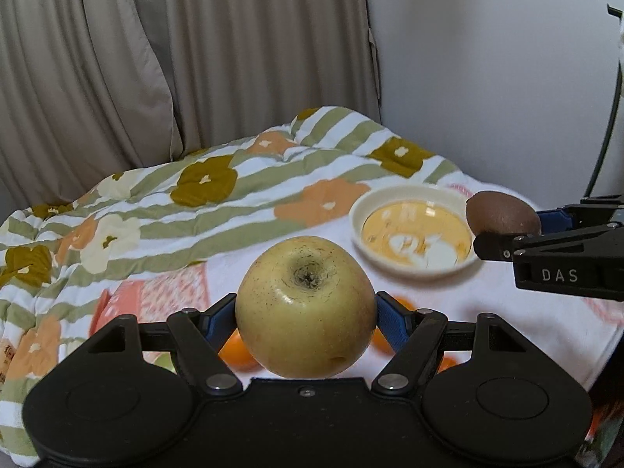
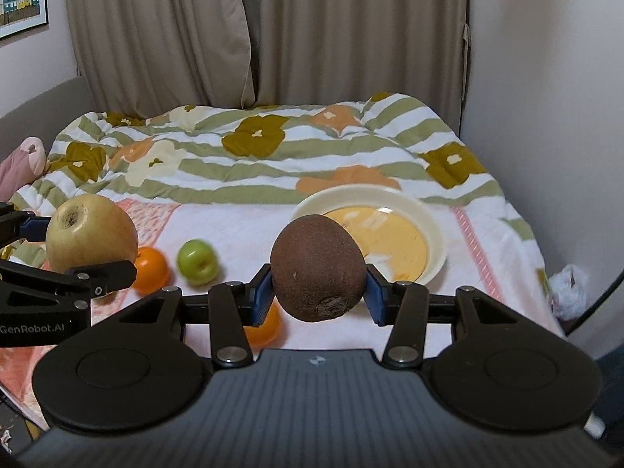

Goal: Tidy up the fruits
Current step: 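Carry the yellow apple and kiwi over the white bowl with both grippers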

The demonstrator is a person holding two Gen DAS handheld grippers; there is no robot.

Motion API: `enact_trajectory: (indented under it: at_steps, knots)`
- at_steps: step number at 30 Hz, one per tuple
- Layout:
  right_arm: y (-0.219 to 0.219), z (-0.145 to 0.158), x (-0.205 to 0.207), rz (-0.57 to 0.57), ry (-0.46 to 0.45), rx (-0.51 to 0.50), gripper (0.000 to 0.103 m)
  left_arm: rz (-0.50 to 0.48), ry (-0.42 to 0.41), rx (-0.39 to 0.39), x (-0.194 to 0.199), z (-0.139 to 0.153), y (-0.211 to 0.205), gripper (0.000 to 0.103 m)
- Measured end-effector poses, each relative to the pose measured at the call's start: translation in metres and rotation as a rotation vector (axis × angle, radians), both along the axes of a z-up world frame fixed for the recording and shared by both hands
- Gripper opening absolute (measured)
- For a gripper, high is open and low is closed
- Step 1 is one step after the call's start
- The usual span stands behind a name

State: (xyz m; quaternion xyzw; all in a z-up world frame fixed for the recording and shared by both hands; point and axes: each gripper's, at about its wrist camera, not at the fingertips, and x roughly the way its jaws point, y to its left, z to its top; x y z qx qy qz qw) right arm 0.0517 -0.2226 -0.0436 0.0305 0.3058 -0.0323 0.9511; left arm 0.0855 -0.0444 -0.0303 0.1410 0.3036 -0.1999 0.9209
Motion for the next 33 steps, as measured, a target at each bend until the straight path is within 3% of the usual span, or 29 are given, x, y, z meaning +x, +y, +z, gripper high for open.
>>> enact_trajectory:
  at_steps: [9,16,33]
  knots:
    - [-0.086,-0.006,0.051,0.037,0.008,0.004,0.063,0.028,0.009,-0.012,0.042,-0.001,-0.074,0.078]
    - [-0.137,-0.024,0.091,0.064,0.043,0.014,0.063,0.02,0.048,0.005,0.081,-0.02,-0.124,0.078]
    - [-0.181,-0.065,0.168,0.107,0.109,0.05,0.063,-0.026,0.116,0.117,0.164,-0.085,-0.193,0.078]
